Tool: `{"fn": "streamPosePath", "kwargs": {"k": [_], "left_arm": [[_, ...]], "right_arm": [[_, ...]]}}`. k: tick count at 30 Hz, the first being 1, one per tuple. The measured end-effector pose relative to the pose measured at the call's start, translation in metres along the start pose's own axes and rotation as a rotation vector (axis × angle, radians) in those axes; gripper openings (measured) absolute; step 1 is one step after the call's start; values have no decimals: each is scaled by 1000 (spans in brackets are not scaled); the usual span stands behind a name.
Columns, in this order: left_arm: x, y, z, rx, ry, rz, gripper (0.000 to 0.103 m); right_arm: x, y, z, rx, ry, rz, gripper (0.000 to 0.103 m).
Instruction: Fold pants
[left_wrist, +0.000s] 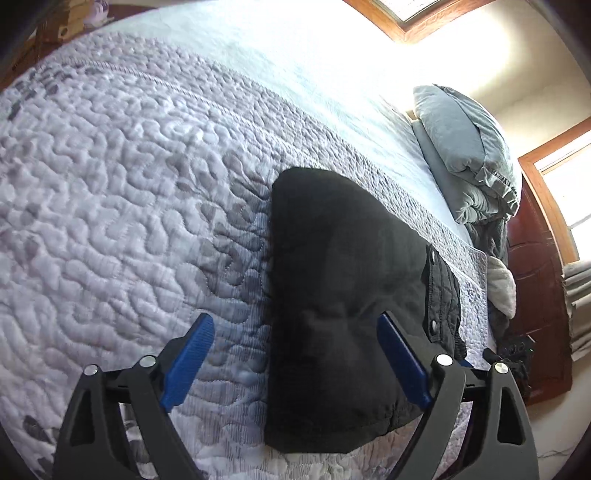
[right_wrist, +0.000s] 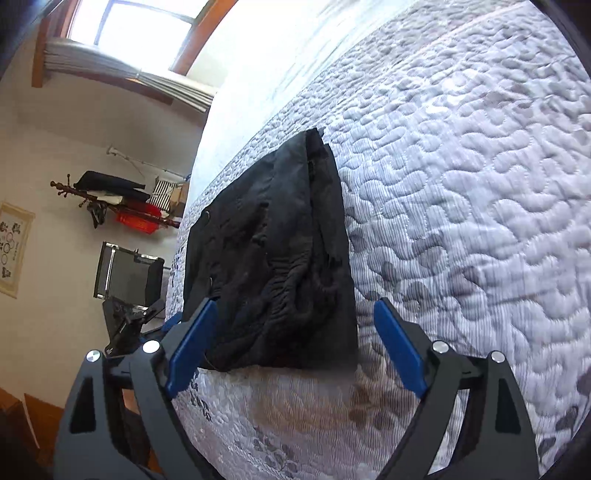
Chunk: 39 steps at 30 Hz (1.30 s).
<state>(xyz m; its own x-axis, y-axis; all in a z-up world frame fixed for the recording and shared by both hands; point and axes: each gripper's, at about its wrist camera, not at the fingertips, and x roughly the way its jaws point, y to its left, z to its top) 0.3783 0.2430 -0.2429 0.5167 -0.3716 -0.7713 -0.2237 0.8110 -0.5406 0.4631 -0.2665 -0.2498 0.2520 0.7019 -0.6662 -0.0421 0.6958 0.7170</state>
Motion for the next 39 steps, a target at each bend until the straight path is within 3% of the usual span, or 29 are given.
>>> {"fn": "streamPosePath", "kwargs": {"k": [6, 10, 14, 18, 25, 29, 31, 39], "left_arm": [[-89, -48, -45, 184, -172, 235, 99], [-146, -81, -92, 266, -232, 322, 99], [-199, -105, -135, 276, -275, 318, 99], [-247, -124, -171, 277, -325, 319, 99], [-316, -163, -234, 363, -418, 366, 99], [-342, -184, -271, 392, -431, 386, 99], [-352, -194, -288, 412, -435, 398, 99], [-396, -208, -339, 429, -479, 338, 99]], "right_arm": [[-55, 48, -50, -87, -143, -256, 93], [-103, 92, -100, -155, -280, -328, 95], [-148, 146, -154, -262, -394, -370, 100], [-182, 187, -202, -332, -398, -373, 100], [-222, 242, -270, -407, -412, -441, 100], [-236, 275, -314, -483, -440, -489, 100], [-242, 288, -333, -510, -445, -471, 100], [-264, 329, -396, -602, -505, -480, 100]]}}
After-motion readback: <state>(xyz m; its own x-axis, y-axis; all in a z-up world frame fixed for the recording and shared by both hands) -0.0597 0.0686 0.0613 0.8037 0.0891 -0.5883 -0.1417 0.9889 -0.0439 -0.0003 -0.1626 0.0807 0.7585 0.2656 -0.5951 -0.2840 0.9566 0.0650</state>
